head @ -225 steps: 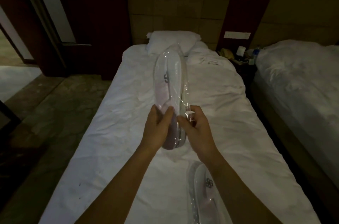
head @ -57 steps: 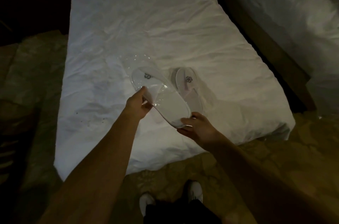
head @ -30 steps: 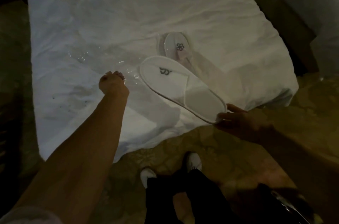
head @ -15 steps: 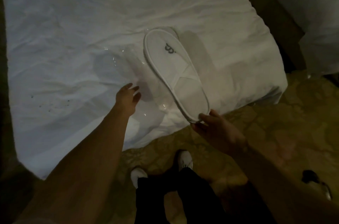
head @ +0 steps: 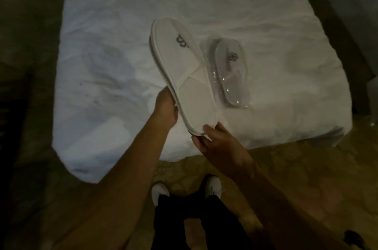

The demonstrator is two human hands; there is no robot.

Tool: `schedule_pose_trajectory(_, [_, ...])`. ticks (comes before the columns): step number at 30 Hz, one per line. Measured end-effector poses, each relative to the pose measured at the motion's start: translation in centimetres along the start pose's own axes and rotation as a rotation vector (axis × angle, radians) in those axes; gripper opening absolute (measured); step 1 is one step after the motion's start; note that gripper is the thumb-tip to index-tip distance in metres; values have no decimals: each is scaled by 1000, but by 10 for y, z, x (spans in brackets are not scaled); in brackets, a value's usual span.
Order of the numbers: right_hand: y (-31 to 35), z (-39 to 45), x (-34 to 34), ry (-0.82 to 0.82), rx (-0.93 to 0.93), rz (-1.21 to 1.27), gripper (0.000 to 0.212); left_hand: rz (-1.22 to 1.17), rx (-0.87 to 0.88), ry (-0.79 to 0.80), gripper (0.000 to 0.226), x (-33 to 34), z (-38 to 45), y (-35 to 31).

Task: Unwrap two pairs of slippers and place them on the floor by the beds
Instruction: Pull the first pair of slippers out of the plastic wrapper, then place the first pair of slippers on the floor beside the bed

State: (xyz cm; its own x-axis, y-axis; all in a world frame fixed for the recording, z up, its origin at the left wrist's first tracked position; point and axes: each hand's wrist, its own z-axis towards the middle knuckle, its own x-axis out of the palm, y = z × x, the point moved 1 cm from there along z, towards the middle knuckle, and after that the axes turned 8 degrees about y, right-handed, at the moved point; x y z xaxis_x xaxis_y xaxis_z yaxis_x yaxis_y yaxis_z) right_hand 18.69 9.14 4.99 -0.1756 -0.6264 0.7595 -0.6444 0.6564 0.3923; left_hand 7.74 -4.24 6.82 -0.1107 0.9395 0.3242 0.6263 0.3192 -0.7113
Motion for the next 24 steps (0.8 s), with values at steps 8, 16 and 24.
schedule_pose_trajectory(8, [-44, 32, 110, 82, 6, 2, 35, -345, -62, 448, 102, -83, -52, -33])
schedule_pose_trajectory(16, [-73, 76, 194, -129, 221, -667, 43, -297, 65, 329, 71, -175, -80, -82])
schedule_pose_trajectory(24, [-110, 122, 269, 26, -44, -907, 77, -341, 94, 248, 56, -250, -115, -101])
